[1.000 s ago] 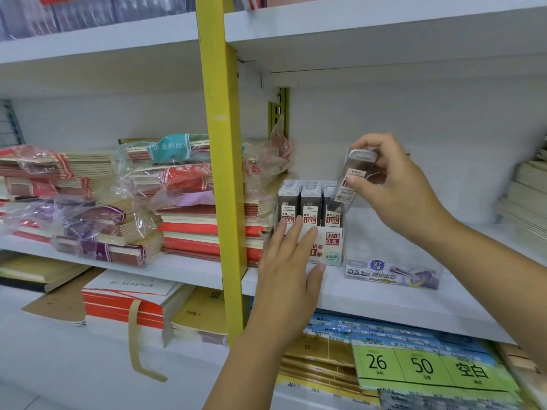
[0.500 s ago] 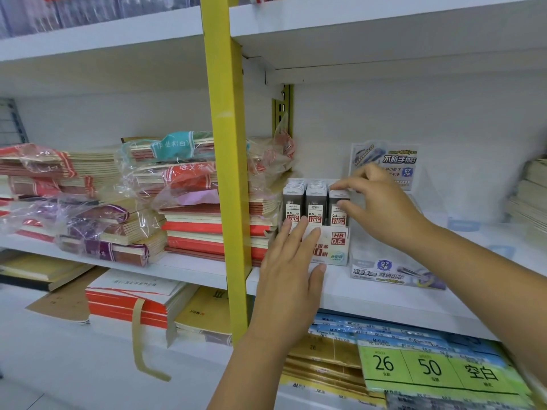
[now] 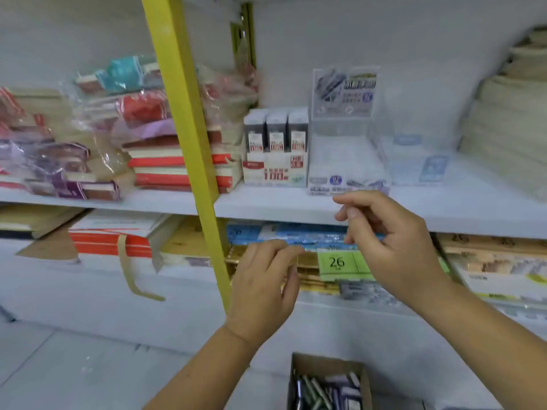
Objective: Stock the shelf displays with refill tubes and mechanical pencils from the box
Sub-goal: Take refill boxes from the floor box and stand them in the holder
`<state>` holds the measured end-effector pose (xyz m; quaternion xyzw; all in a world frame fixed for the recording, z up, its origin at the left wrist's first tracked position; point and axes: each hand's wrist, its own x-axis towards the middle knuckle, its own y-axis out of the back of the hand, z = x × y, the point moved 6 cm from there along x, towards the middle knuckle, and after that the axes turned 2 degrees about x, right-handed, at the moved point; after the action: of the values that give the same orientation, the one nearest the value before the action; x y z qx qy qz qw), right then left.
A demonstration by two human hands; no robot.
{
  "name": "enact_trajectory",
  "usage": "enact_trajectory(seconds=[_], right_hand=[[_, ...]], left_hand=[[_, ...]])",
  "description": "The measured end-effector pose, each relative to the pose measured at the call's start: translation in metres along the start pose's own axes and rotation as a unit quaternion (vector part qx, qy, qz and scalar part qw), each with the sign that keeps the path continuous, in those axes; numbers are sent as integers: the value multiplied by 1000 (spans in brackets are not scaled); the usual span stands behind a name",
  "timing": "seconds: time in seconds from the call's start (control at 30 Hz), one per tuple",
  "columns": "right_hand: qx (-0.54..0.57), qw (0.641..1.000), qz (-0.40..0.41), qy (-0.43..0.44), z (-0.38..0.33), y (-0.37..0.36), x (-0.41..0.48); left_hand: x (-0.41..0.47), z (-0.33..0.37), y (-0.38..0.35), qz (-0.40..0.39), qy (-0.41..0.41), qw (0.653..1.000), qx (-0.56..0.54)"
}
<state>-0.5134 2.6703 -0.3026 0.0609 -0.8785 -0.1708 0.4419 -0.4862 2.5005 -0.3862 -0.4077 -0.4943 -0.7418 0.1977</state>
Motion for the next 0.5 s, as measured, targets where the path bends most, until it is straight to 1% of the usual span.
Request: enact_trajectory(seconds=[0.03, 0.07, 0.1, 0.13, 0.2, 0.27, 0.33, 0.37, 0.5], right_hand=[[9, 999, -15, -31, 10, -2, -25], [10, 997, -36, -72, 25, -5, -51], [3, 990, -64, -124, 45, -10, -78], [-13, 978, -98, -184, 69, -16, -109], [-45, 937, -173, -301, 119, -29, -174], [-64, 894, -229, -381, 161, -40, -239], [-70, 850, -259, -453, 187, -48, -294], [-66, 830, -266, -485, 197, -50, -315], [-65, 769, -264, -579, 221, -55, -368]], left_hand=[[-18, 7, -11, -46, -9, 999, -11], [-39, 13, -24, -107, -1, 994, -31], [-63, 16, -40, -178, 24, 982, -56], [-91, 18, -57, -250, 63, 962, -84], [-151, 20, -91, -365, 168, 905, -137], [-206, 20, -121, -445, 288, 830, -171], [-249, 21, -146, -503, 364, 761, -189], [-265, 21, -157, -517, 389, 736, -196], [-298, 17, -198, -539, 456, 673, -222]])
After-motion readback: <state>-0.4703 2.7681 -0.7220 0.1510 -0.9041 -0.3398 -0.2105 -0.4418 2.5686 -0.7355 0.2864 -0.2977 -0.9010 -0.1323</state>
